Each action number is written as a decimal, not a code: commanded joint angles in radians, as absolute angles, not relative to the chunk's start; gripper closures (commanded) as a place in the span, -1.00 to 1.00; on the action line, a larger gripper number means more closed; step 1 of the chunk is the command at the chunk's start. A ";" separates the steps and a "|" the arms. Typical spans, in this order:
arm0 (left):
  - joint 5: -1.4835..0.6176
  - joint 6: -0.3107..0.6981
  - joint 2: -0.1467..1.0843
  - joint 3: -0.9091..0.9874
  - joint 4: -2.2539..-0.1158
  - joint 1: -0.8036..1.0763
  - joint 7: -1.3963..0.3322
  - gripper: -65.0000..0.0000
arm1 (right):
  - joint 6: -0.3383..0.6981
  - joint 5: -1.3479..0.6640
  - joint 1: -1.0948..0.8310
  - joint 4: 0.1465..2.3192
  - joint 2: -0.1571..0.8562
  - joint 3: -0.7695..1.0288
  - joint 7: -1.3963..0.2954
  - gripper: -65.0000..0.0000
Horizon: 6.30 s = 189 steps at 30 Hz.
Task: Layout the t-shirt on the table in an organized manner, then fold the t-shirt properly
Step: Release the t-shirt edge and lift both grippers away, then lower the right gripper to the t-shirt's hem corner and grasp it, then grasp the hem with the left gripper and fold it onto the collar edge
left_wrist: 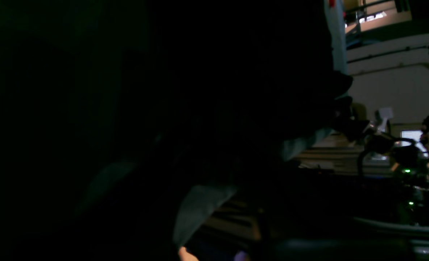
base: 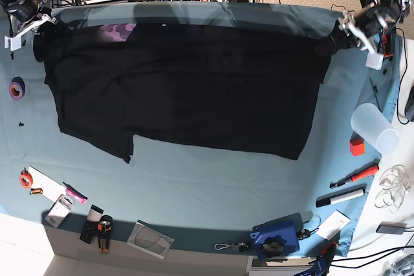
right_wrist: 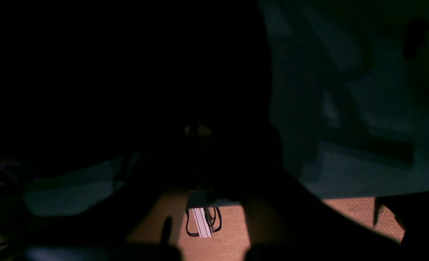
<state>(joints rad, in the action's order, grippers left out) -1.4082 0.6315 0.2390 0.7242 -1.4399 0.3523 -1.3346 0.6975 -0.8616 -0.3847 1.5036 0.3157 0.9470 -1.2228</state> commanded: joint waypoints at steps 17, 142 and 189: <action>-1.456 0.626 0.236 0.723 -1.430 0.404 -1.396 -0.04 | 0.698 -0.964 -0.388 1.517 0.345 0.956 -1.348 0.41; -1.118 0.603 0.238 0.807 -1.650 0.033 -1.229 -0.04 | 0.659 -0.699 0.107 1.303 0.457 0.548 -1.122 0.21; -0.698 0.527 0.241 0.444 -1.650 -0.039 -0.909 -0.03 | 0.601 -0.441 0.204 1.752 0.424 0.342 -1.056 1.00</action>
<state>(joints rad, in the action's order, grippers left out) -0.6708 0.5121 0.2237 0.4347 -1.6314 -0.0189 -0.9337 0.6022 -0.4343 0.1829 1.7382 0.4068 0.3374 -1.0870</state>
